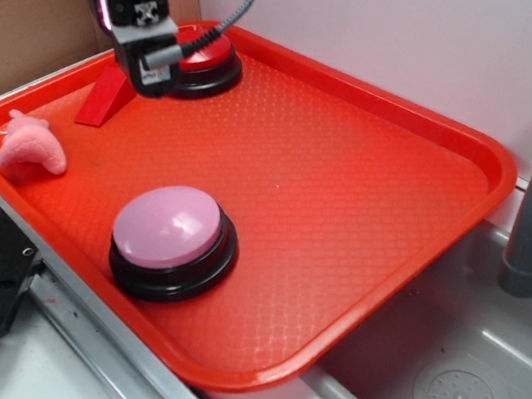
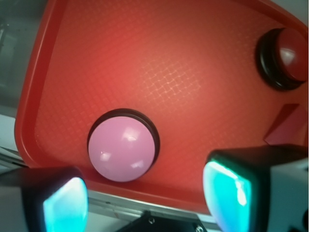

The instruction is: Push the pink button.

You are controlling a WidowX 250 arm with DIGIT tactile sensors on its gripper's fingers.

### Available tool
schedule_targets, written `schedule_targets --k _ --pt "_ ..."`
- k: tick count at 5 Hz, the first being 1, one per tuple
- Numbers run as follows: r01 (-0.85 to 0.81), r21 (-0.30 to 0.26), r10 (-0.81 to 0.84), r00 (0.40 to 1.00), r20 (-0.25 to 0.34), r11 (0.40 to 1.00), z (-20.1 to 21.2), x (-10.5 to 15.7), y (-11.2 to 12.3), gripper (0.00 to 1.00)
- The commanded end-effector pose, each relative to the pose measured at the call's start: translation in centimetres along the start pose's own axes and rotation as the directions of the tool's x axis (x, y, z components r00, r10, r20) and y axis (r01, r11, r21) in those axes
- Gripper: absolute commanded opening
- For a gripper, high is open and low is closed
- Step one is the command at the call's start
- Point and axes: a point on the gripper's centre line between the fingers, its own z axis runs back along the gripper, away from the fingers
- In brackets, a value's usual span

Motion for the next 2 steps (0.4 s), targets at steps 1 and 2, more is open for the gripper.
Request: schedule_targets --k 1,2 --pt "-0.053 -0.019 0.054 0.998 0.026 0.998 2.59 -0.12 -0.53 1.0" --pt "-0.067 -0.016 0.067 0.997 0.023 0.998 3.21 -0.61 -0.51 1.0"
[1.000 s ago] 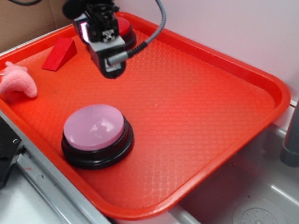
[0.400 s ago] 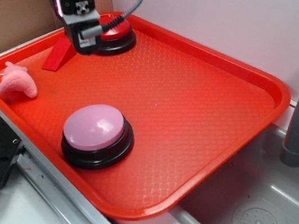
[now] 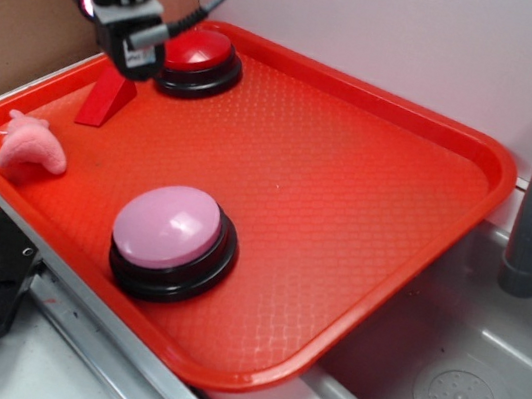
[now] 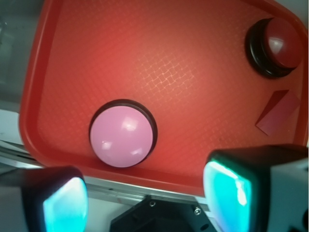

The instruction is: Push the pink button.

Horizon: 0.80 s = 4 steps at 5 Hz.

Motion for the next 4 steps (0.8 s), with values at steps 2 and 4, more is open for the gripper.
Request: schedule_targets --k 2,4 --pt "-0.017 0.011 0.016 0.998 0.059 1.0 3.1 -0.7 -0.6 1.0" --pt "-0.058 -0.005 0.058 0.994 0.088 0.998 5.0 -2.0 -0.2 1.0"
